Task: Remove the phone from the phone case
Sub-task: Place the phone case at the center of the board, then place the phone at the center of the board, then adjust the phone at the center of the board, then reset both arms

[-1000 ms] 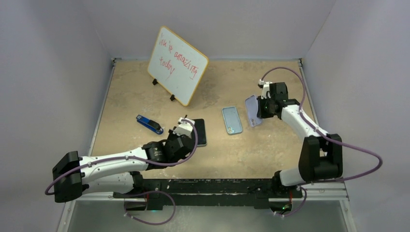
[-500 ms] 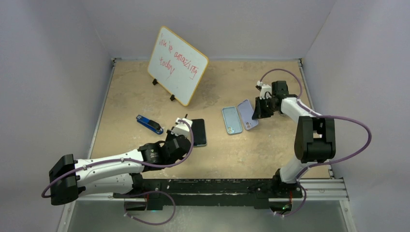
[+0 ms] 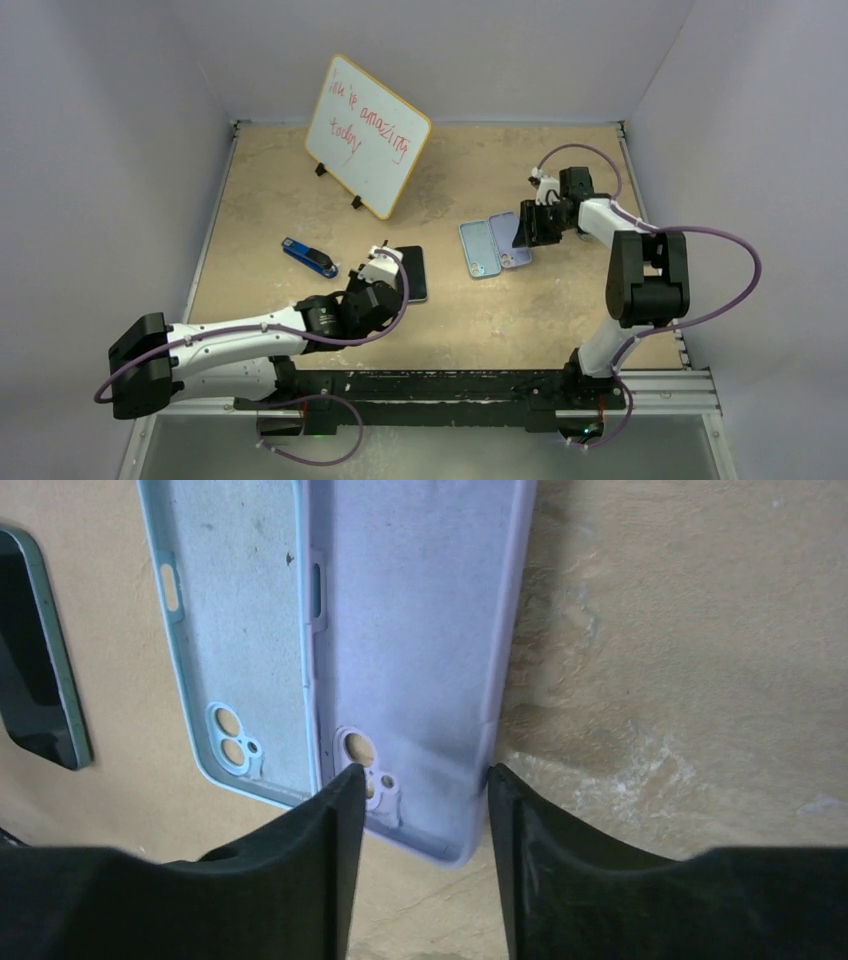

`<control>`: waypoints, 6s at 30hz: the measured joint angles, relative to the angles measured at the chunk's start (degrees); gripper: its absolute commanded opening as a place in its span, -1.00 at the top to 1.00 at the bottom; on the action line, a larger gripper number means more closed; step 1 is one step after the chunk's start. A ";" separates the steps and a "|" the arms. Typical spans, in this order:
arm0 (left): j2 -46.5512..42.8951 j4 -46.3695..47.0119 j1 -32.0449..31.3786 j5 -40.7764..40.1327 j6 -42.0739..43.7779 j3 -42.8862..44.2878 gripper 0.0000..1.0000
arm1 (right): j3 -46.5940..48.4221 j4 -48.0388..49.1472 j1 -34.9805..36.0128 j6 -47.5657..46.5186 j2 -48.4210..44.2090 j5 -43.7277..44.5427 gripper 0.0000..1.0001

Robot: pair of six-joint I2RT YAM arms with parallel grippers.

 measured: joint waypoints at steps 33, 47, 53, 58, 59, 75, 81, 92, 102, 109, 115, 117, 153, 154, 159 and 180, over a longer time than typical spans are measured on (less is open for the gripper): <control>29.66 -12.11 0.76 -5.22 -4.92 15.47 0.74 | -33.05 38.01 3.93 17.86 -37.51 -1.18 -0.83; 33.99 -14.45 -0.44 4.26 -6.91 16.26 0.02 | -35.89 42.51 3.96 19.08 -41.77 -2.51 -0.83; 34.01 -14.75 -0.42 4.76 -6.95 17.05 -0.27 | -36.30 42.88 3.96 19.43 -41.81 -2.75 -0.84; 31.34 -13.11 0.85 7.82 -6.86 16.74 -0.40 | -36.52 42.93 3.96 19.96 -42.60 -3.52 -0.83; 30.21 -12.63 1.36 8.52 -6.78 16.41 -0.41 | -36.57 42.97 3.96 20.13 -42.86 -3.69 -0.83; 18.80 2.23 19.15 23.34 -4.87 8.00 -0.61 | -37.81 45.18 4.39 21.68 -43.95 -4.92 -0.84; 22.93 6.64 22.82 25.79 -3.58 8.07 -0.61 | -37.92 45.20 5.05 21.68 -43.95 -5.42 -0.84; 25.16 8.83 25.33 28.17 -2.38 8.55 -0.63 | -37.92 45.20 5.81 21.66 -43.95 -5.44 -0.84; 19.04 6.38 26.27 30.82 -4.68 8.59 -0.62 | -37.92 45.13 6.27 21.64 -43.95 -5.42 -0.84; 7.08 5.20 27.74 30.88 -8.07 4.35 -0.49 | -37.92 45.05 6.62 21.64 -43.95 -5.42 -0.84; 5.27 4.28 30.05 32.65 -11.32 -1.81 -0.39 | -37.92 45.00 6.64 21.64 -43.98 -5.42 -0.84; 4.22 3.96 30.99 33.24 -12.55 -3.72 -0.34 | -37.92 44.98 6.64 21.64 -43.98 -5.44 -0.84; 5.84 16.33 33.11 45.44 -18.01 -10.19 0.41 | -37.92 44.19 7.02 21.57 -43.98 -5.38 -0.84; 6.16 16.70 33.14 45.40 -18.01 -10.19 0.41 | -37.92 44.19 7.02 21.59 -43.98 -5.38 -0.84; 6.99 18.25 33.16 45.18 -18.21 -10.19 0.36 | -37.92 44.19 7.02 21.59 -43.98 -5.35 -0.84; -1.49 11.56 33.40 39.10 -13.16 -4.24 -0.46 | -37.88 40.54 7.02 24.15 -44.63 -2.71 -0.98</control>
